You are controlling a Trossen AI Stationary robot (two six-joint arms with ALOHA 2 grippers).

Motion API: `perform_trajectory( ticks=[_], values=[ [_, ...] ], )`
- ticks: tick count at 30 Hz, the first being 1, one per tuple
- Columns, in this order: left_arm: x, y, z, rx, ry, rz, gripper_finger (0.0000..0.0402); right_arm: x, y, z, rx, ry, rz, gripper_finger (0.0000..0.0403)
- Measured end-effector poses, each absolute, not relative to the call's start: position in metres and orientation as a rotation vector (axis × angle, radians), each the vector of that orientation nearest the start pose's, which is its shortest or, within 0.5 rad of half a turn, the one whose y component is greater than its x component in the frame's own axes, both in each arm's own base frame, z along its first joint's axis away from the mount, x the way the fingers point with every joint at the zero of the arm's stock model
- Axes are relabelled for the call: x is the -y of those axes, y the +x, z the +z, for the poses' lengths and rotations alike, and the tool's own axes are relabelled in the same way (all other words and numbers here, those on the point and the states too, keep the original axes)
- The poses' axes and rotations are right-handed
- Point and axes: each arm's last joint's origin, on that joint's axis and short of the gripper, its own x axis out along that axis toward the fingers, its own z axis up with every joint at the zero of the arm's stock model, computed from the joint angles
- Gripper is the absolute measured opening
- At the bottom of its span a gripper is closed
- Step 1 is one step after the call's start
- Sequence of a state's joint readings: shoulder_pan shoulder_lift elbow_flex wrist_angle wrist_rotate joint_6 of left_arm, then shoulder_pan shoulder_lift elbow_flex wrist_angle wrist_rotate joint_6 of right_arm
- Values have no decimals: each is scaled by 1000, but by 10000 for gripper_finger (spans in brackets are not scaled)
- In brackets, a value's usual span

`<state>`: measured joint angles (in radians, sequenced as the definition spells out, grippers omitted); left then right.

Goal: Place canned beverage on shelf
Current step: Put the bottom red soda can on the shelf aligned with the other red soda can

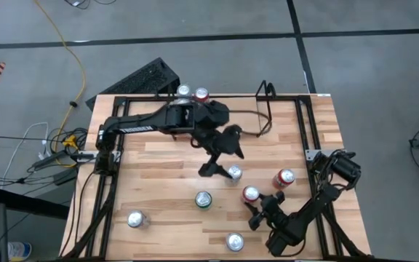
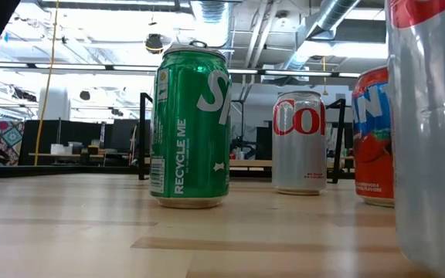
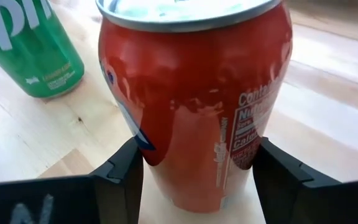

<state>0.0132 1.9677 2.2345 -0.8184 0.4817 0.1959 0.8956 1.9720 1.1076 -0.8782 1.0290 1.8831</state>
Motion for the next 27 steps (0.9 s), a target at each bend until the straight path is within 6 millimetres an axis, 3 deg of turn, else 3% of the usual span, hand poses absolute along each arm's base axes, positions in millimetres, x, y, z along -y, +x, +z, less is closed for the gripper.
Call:
perform_trajectory(
  ticks=[13, 20, 27],
  values=[
    [22, 418, 403, -629, 272, -485, 355, -203, 237, 169, -546, 145, -710, 222],
    [29, 420, 394, -701, 389, -416, 355, -193, 246, 186, -543, 121, -681, 223],
    [34, 433, 367, -796, 382, -449, 355, -187, 253, 193, -551, 75, -660, 223]
  ],
)
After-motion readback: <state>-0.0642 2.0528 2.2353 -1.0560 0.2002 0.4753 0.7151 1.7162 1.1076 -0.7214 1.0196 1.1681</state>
